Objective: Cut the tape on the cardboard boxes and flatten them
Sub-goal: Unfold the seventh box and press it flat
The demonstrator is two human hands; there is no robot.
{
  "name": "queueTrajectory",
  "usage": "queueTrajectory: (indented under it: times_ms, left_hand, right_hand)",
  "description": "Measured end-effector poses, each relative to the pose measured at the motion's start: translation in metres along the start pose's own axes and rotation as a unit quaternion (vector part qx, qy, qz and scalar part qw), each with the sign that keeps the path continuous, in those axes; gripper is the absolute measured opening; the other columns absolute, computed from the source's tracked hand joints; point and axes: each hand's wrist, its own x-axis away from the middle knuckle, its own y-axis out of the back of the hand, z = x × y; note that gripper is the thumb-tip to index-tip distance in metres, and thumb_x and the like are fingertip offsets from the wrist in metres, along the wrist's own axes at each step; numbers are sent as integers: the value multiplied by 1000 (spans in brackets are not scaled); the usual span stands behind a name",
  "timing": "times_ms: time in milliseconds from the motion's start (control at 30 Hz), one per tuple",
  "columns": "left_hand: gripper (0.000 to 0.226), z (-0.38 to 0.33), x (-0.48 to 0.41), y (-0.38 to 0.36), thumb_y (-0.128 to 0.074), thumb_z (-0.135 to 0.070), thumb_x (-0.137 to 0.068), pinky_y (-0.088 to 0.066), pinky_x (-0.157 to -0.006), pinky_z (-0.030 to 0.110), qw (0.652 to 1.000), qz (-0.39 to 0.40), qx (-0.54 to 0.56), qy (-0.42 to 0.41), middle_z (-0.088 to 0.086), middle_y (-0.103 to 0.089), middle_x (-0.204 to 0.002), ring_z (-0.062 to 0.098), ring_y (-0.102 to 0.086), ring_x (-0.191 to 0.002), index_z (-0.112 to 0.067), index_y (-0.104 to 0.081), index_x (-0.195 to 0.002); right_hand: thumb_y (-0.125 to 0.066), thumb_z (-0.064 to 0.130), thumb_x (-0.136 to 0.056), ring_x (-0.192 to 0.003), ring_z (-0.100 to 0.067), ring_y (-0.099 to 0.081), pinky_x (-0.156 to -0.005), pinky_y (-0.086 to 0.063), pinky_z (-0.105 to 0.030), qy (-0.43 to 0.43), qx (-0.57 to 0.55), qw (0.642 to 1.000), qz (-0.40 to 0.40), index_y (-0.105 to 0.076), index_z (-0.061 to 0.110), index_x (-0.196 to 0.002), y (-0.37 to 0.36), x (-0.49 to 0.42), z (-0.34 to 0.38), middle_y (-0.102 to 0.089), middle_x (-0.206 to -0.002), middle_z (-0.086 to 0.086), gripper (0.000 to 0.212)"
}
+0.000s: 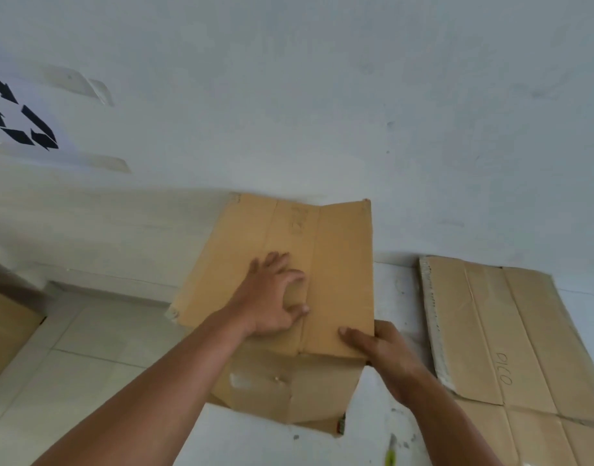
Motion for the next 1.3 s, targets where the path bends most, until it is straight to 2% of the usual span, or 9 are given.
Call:
queueTrajectory:
  times_ms: [67,233,433,633,767,967,1100,1200,1300]
  left_hand:
    - [63,17,8,-2,-53,-60,-93,5,-125,48,998,-38,-53,16,-1,-14,-168,21,0,-155,-34,-42,-149]
    - [66,33,19,-16,-30,-69,-97,2,-124,53,996,10,-73,44,-1,-6,-169,25,3,-155,-37,-29,-155]
    - [65,37,5,-18,-32,-65,-99,-6,-123,58,994,45,-80,58,1,-11,-168,28,-6,-155,-32,-31,-154]
    - [73,59,15,-47,-32,-72,-95,-4,-123,59,991,109,-66,36,7,-9,-168,34,-4,-154,-31,-28,-156]
    - [79,86,25,-91,-23,-77,-93,-1,-122,59,987,141,-79,10,5,-4,-169,32,1,-154,-31,-21,-157]
    - [78,117,25,-145,-25,-71,-97,7,-122,57,983,169,-76,-3,3,26,-165,31,21,-152,-33,0,-161]
    - [74,127,28,-168,-18,-69,-99,15,-121,55,987,137,-81,-16,-1,43,-157,27,35,-147,-38,15,-157]
    - [70,132,32,-181,-12,-67,-100,15,-121,55,992,89,-85,-29,-1,39,-159,26,37,-146,-37,14,-158]
    - [70,134,35,-194,-17,-65,-101,2,-122,60,994,28,-97,-33,5,19,-167,29,22,-153,-33,-4,-161]
  right_hand:
    - [-76,30,-85,-98,-17,-72,-93,-56,-43,-10,6,999,-32,-70,13,-112,3,-8,-9,-77,-103,3,32]
    - [-67,31,-93,-101,-20,-70,-94,-55,-45,-33,-36,997,-66,-65,18,-117,-12,-18,-28,-75,-107,2,27]
    - [-61,43,-95,-69,-21,-67,-56,-54,-34,-12,65,972,-225,-57,17,-98,-37,-19,-43,-68,-89,-6,27]
    - [-64,45,-92,-70,-22,-62,-62,-52,-38,-87,83,967,-225,-62,13,-92,-35,-30,-72,-66,-82,-5,32]
    - [-56,49,-96,-80,-16,-62,-62,-48,-31,-74,199,944,-251,-59,15,-102,-51,-43,-94,-67,-95,-2,35]
    - [-57,44,-95,-125,-30,-47,-100,-45,-42,-133,369,882,-262,-35,11,-146,-75,-63,-137,-46,-140,-13,65]
    - [-43,47,-97,-150,-29,-13,-121,-18,-42,30,568,797,-203,-24,21,-155,-103,-65,-156,-13,-162,-11,66]
    - [-24,49,-103,-153,-24,3,-123,-4,-43,111,619,770,-106,-20,27,-157,-119,-78,-172,-1,-166,-4,59]
    - [-15,50,-105,-153,-23,7,-120,-3,-47,113,645,750,-97,-10,26,-159,-124,-88,-186,5,-166,-3,59]
